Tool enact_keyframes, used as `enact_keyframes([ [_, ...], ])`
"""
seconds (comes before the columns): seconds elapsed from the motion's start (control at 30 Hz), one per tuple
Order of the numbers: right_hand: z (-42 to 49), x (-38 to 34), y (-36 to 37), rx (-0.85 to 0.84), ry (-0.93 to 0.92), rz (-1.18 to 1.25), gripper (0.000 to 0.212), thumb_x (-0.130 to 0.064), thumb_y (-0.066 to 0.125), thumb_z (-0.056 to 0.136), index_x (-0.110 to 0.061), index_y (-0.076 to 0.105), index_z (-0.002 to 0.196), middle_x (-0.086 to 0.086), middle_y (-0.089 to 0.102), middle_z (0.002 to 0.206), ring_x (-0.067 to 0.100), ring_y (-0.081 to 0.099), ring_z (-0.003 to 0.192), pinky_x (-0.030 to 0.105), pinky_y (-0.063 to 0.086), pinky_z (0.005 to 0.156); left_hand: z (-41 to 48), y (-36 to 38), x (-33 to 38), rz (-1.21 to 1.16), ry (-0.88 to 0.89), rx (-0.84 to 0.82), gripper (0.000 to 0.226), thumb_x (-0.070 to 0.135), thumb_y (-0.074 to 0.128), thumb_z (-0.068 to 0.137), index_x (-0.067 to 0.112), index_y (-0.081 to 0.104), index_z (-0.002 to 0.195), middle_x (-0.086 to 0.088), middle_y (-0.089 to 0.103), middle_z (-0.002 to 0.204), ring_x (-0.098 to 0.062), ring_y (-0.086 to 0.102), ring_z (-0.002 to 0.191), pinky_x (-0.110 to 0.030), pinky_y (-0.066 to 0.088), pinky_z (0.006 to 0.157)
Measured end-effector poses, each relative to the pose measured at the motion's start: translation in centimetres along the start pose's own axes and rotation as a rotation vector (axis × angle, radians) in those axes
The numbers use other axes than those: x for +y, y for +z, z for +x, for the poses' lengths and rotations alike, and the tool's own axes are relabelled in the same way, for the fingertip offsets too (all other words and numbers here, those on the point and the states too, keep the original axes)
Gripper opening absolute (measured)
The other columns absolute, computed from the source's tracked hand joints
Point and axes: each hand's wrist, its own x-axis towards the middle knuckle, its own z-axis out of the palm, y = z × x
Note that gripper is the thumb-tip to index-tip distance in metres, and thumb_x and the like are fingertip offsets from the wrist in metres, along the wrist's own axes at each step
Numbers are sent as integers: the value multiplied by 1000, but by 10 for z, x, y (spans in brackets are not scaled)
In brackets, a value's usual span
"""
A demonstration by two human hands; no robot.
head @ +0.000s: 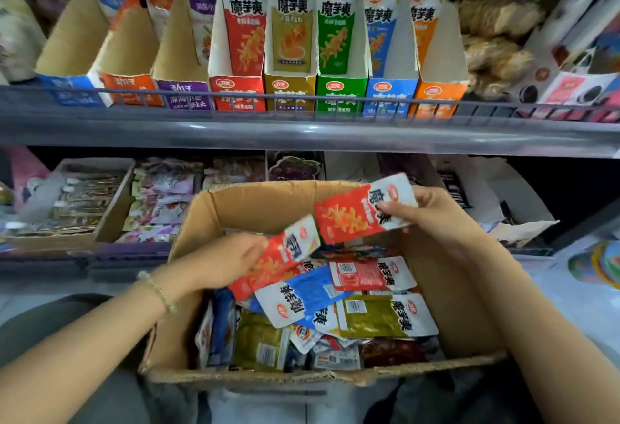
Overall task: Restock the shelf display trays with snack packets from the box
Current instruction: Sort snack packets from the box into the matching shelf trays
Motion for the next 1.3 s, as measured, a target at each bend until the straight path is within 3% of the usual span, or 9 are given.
enact_keyframes([
  [0.13,-6,-13,2,-151,21,67,11,-19,65,88,-8,69,88,2,73,78,5,56,54,15,41,50,0,-12,12,-542,-49,101,37,41,44,97,10,64,97,0,70,86,-9,60,75,-35,49,75],
  [0.27,-11,-9,33,-240,12,-23,12,-21,73,80,-11,71,88,3,76,81,8,66,61,17,51,53,0,-4,52,-951,-135,-6,27,31,43,99,20,66,108,0,74,99,-12,70,87,-27,55,85],
  [0.47,-1,11,58,-77,-40,24,21,-19,74,81,-4,63,91,15,73,86,19,70,69,23,57,59,0,1,58,-818,-77,-2,28,24,68,83,22,60,110,1,73,102,-11,71,90,-25,56,77],
  [0.63,8,50,32,-473,193,-619,42,-46,65,85,-10,72,106,3,72,100,16,68,92,20,50,78,-9,-21,31,-937,-188,161,22,29,55,91,30,57,113,6,72,102,-9,70,89,-29,54,80],
  [0.8,16,85,51,-535,409,-673,93,-58,70,76,-23,26,150,-2,39,148,19,42,132,32,37,110,-16,-18,32,-1089,-273,186,29,23,62,87,21,59,116,3,72,101,-12,69,90,-26,53,74],
  [0.93,22,89,51,-436,222,-795,71,-43,78,75,-18,49,136,-1,55,130,15,54,117,28,45,99,-19,-21,41,-1161,-287,168,28,22,70,78,22,63,106,5,75,86,-9,72,76,-23,53,64],
  [1.07,18,68,44,-399,92,-576,19,-27,75,81,-9,71,86,10,73,88,21,70,78,35,58,74,-23,-24,52,-1330,-285,18,30,13,56,89,16,59,119,-8,73,103,-21,72,90,-34,59,75],
  [1.17,14,35,39,-165,-7,-338,31,-30,64,89,-1,72,83,13,74,80,25,69,71,37,54,70,-25,-24,56,-1440,-304,-95,29,13,47,94,6,55,122,-15,71,106,-29,72,86,-40,60,74],
  [1.3,2,-3,47,72,-63,-61,39,-42,54,88,-10,71,73,1,73,69,18,68,64,31,53,68,-27,-21,67,-1399,-327,-151,41,42,41,96,11,58,116,-13,73,102,-23,73,80,-34,60,70],
])
